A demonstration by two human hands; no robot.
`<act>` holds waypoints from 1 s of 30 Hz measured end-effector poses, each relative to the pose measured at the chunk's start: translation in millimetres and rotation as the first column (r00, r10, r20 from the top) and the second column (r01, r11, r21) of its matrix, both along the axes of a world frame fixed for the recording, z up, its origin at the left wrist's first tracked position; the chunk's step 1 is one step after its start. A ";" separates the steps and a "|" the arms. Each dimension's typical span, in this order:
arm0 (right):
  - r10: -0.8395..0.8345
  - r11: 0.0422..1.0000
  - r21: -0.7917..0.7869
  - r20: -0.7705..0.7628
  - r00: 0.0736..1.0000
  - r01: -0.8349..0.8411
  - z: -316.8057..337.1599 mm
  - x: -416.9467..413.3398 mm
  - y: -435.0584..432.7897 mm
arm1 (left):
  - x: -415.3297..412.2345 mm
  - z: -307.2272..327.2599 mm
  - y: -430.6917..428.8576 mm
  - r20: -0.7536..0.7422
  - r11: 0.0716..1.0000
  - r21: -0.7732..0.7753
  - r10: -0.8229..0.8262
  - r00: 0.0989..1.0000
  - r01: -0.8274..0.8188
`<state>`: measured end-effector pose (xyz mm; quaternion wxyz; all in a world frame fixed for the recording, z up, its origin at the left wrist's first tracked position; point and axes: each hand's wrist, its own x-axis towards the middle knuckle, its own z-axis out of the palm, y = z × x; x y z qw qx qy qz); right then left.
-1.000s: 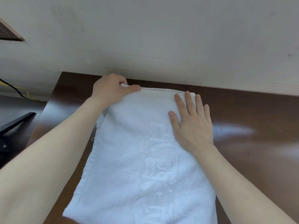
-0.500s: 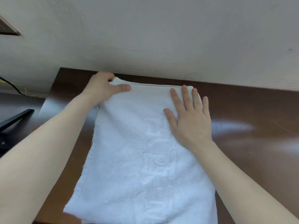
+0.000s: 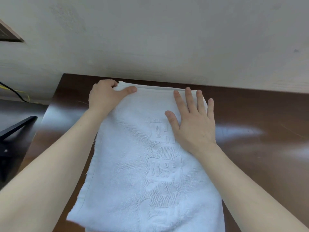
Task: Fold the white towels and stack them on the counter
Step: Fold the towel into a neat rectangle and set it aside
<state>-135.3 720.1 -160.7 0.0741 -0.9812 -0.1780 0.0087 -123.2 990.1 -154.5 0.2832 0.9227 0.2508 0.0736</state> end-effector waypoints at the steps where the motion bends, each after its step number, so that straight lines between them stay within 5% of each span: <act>1: 0.012 1.000 -0.004 0.006 1.000 -0.012 0.5 -0.5 2.8 | 0.5 -0.5 -0.8 0.024 0.999 -0.032 0.003 1.000 -0.002; 5: 0.051 0.999 -0.013 -0.028 0.998 -0.051 -5.6 -0.2 8.9 | 2.4 -4.2 1.8 0.003 0.999 -0.038 0.037 0.999 -0.037; 11: 0.029 0.999 0.018 -0.023 0.999 -0.028 -15.0 2.0 8.3 | -1.2 -14.9 4.6 -0.104 0.970 0.219 0.133 0.986 -0.108; 14: 0.020 1.000 0.014 -0.038 0.999 -0.019 -15.0 2.5 7.6 | -3.0 -8.5 -1.8 -0.116 0.967 0.226 0.145 0.983 -0.116; 20: 0.013 1.000 0.005 -0.071 0.997 -0.013 -12.0 2.3 6.8 | -39.7 11.7 -3.3 -0.057 0.966 -0.184 0.176 0.983 -0.184; 25: 0.008 1.000 -0.007 -0.068 0.998 -0.009 -9.4 0.1 7.6 | -70.0 15.8 7.3 -0.196 0.910 -0.394 0.055 0.979 -0.130; 30: 0.004 1.000 -0.014 -0.057 0.998 -0.005 -8.5 -0.8 8.5 | -84.9 24.9 24.4 -0.107 0.704 -0.710 -0.081 0.991 -0.019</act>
